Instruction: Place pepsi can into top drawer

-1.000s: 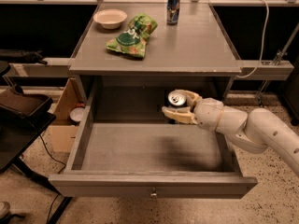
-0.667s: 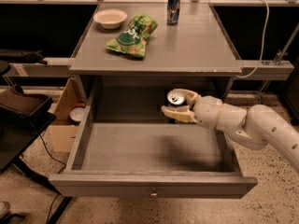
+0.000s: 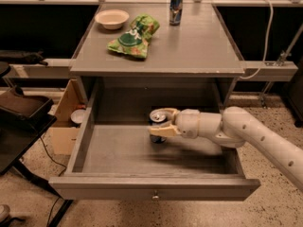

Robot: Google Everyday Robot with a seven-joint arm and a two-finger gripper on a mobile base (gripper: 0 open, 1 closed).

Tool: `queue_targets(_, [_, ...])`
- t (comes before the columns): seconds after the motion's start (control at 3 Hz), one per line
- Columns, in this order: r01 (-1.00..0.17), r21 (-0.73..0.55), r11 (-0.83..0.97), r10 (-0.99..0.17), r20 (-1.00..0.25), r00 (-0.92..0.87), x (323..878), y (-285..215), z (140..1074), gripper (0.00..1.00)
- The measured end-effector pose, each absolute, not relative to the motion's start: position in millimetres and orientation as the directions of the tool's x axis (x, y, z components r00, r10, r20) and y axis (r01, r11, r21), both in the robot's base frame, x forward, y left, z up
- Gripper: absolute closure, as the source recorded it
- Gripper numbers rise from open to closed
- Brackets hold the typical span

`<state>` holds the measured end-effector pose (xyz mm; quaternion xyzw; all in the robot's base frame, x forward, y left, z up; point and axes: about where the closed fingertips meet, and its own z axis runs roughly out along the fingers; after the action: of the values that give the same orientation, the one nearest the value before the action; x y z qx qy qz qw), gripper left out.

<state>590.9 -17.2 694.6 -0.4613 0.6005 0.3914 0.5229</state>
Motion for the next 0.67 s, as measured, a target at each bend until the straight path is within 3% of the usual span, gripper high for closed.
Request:
queue_targets(0.33, [-0.973, 0.054, 0.225, -0.134, -0.987, -0.086, 583.3, 10.8, 669.9, 1.0])
queue_targets(0.67, [-0.973, 0.056, 0.223, -0.133, -0.987, -0.087, 583.1, 12.3, 669.4, 0.82])
